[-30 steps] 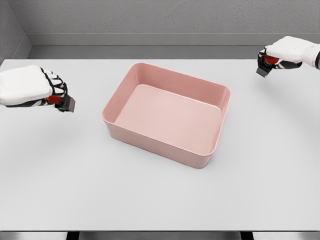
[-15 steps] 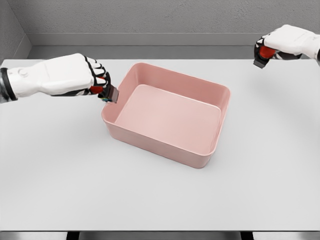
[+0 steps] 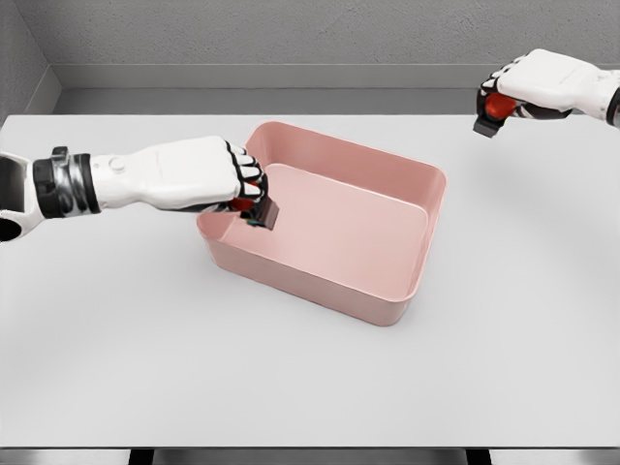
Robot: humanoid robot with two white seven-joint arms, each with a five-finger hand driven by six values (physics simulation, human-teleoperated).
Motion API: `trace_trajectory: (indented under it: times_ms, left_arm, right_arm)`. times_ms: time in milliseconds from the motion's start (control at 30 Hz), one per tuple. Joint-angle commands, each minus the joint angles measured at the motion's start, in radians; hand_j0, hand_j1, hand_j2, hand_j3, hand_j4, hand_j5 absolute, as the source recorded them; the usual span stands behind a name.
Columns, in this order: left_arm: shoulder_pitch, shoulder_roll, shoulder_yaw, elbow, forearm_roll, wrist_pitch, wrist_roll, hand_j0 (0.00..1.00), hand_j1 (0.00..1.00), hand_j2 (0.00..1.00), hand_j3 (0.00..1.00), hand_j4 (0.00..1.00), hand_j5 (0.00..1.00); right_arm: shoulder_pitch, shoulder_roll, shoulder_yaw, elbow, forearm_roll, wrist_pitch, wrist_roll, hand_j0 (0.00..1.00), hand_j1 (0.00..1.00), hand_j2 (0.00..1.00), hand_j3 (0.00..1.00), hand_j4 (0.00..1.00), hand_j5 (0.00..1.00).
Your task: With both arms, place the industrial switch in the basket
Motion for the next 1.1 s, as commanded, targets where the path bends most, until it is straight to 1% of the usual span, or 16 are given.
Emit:
trace_trajectory:
  times_ms: [0, 100, 133, 233, 267, 300, 467, 533, 633, 700, 733, 800, 900, 933, 1000, 1067]
  left_arm:
    - [0.000, -0.052, -0.004, 0.041, -0.008, 0.001, -0.013, 0.39, 0.39, 0.39, 0.39, 0.39, 0.39]
    - [-0.003, -0.076, -0.024, 0.052, -0.017, 0.001, -0.024, 0.53, 0.53, 0.53, 0.53, 0.53, 0.53]
    - [-0.009, -0.083, -0.038, 0.052, -0.016, 0.001, -0.023, 0.67, 0.67, 0.67, 0.67, 0.67, 0.67]
    - [-0.021, -0.106, -0.038, 0.052, -0.017, 0.001, -0.023, 0.78, 0.78, 0.78, 0.78, 0.78, 0.78]
    - [-0.026, -0.125, -0.039, 0.050, -0.017, 0.001, -0.023, 0.90, 0.90, 0.90, 0.90, 0.90, 0.90]
    - [-0.034, -0.151, -0.041, 0.052, -0.019, 0.001, -0.024, 0.95, 0.95, 0.95, 0.95, 0.95, 0.95]
    - [-0.084, -0.255, -0.042, 0.089, -0.020, 0.001, -0.023, 0.98, 0.98, 0.98, 0.98, 0.98, 0.98]
    - [-0.129, -0.359, -0.042, 0.190, -0.020, 0.011, -0.023, 0.98, 0.98, 0.98, 0.98, 0.98, 0.98]
    - [-0.161, -0.438, -0.046, 0.319, -0.020, 0.015, -0.023, 0.98, 0.98, 0.98, 0.98, 0.98, 0.98]
    - [-0.172, -0.431, -0.046, 0.322, -0.019, 0.014, -0.023, 0.99, 0.99, 0.99, 0.99, 0.99, 0.99]
    - [-0.178, -0.421, -0.046, 0.317, -0.017, 0.004, -0.023, 1.00, 1.00, 1.00, 1.00, 1.00, 1.00]
    - [-0.187, -0.287, -0.042, 0.288, 0.007, 0.001, -0.010, 1.00, 1.00, 1.00, 1.00, 1.00, 1.00]
    - [-0.178, 0.049, -0.041, 0.288, 0.302, 0.001, -0.007, 1.00, 1.00, 1.00, 1.00, 1.00, 1.00]
    - [-0.153, 0.128, -0.041, 0.299, 0.345, 0.001, -0.003, 1.00, 1.00, 1.00, 1.00, 1.00, 1.00]
    - [-0.103, 0.204, -0.038, 0.349, 0.385, 0.001, -0.001, 1.00, 1.00, 1.00, 1.00, 1.00, 1.00]
    - [-0.072, 0.201, -0.039, 0.452, 0.392, 0.001, -0.003, 1.00, 1.00, 1.00, 1.00, 1.00, 1.00]
  right_arm:
    - [0.000, -0.001, -0.001, -0.019, -0.009, 0.002, -0.001, 0.50, 0.50, 0.50, 0.50, 0.50, 0.50]
    - [0.000, -0.001, -0.001, -0.034, -0.023, 0.002, -0.001, 0.50, 0.50, 0.50, 0.50, 0.50, 0.50]
    - [0.008, -0.001, -0.001, -0.046, -0.024, 0.002, -0.001, 0.50, 0.50, 0.50, 0.50, 0.50, 0.50]
    - [0.015, -0.001, -0.001, -0.066, -0.032, 0.002, -0.001, 0.50, 0.50, 0.50, 0.50, 0.50, 0.50]
    - [0.015, -0.001, -0.001, -0.066, -0.032, 0.002, -0.001, 0.50, 0.50, 0.50, 0.50, 0.50, 0.50]
    - [0.028, -0.001, -0.001, -0.080, -0.038, 0.002, -0.001, 0.50, 0.50, 0.50, 0.50, 0.50, 0.50]
    - [0.037, -0.005, -0.001, -0.112, -0.060, 0.002, -0.001, 0.50, 0.50, 0.50, 0.50, 0.50, 0.50]
    - [0.041, -0.018, -0.001, -0.129, -0.072, 0.002, -0.001, 0.50, 0.50, 0.50, 0.50, 0.50, 0.50]
    - [0.041, -0.018, -0.001, -0.129, -0.072, 0.002, -0.001, 0.50, 0.50, 0.50, 0.50, 0.50, 0.50]
    - [0.041, -0.018, -0.001, -0.129, -0.072, 0.002, -0.001, 0.50, 0.50, 0.50, 0.50, 0.50, 0.50]
    - [0.041, -0.018, -0.001, -0.129, -0.072, 0.002, -0.001, 0.50, 0.50, 0.50, 0.50, 0.50, 0.50]
    - [0.043, -0.018, -0.001, -0.129, -0.072, 0.002, -0.001, 0.50, 0.50, 0.50, 0.50, 0.50, 0.50]
    - [0.043, -0.018, 0.000, -0.131, -0.072, 0.002, -0.001, 0.50, 0.50, 0.50, 0.50, 0.50, 0.50]
    - [0.043, -0.017, 0.000, -0.137, -0.073, 0.002, -0.001, 0.50, 0.50, 0.50, 0.50, 0.50, 0.50]
    - [0.058, -0.016, 0.000, -0.169, -0.073, 0.002, -0.001, 0.50, 0.50, 0.50, 0.50, 0.50, 0.50]
    - [0.060, -0.016, 0.000, -0.175, -0.073, 0.002, -0.001, 0.50, 0.50, 0.50, 0.50, 0.50, 0.50]
